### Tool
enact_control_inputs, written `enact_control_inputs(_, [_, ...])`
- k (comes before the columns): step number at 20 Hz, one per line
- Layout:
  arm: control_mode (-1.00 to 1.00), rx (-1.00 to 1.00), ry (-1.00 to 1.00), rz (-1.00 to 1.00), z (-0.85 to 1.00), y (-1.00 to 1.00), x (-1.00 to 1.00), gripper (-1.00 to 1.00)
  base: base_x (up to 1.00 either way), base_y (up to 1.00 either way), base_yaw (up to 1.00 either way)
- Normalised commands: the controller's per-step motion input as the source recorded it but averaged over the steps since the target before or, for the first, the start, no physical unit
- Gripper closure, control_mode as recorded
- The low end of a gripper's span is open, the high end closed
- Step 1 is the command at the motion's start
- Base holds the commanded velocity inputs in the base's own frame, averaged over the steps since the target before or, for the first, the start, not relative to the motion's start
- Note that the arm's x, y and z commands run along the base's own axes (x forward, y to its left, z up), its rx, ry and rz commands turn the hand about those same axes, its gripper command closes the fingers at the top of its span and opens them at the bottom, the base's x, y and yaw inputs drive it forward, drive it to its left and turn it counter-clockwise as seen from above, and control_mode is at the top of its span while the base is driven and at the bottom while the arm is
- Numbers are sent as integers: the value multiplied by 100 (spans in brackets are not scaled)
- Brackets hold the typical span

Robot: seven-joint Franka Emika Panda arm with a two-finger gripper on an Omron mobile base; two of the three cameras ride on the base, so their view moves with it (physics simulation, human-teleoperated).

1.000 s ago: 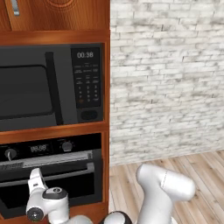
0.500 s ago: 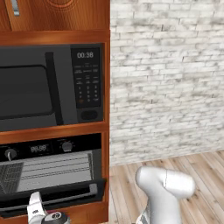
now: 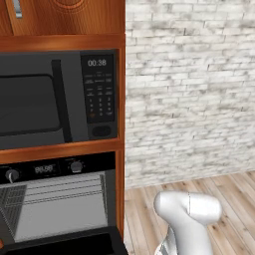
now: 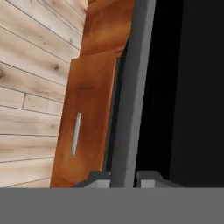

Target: Take the fish from the oven and place it on the plate on the counter.

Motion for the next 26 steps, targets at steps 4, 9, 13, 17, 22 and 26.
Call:
enact_control_inputs(4, [-100,0,24,0,-96,0,-90,100,0,0,0])
enact_control_inputs(9, [-100,0,10,0,-42,0,-50,100,0,0,0])
enact_control_inputs(13, [-100,0,-1,0,4,0,-41,100,0,0,0])
enact_control_inputs(17, [-100,11,-21,0,61,-1,-83,100,0,0,0])
enact_control_inputs(22, [-100,9,-22,0,82,0,-61,100,0,0,0])
enact_control_inputs(26, [-100,14,-20,0,99,-13,-61,100,0,0,0])
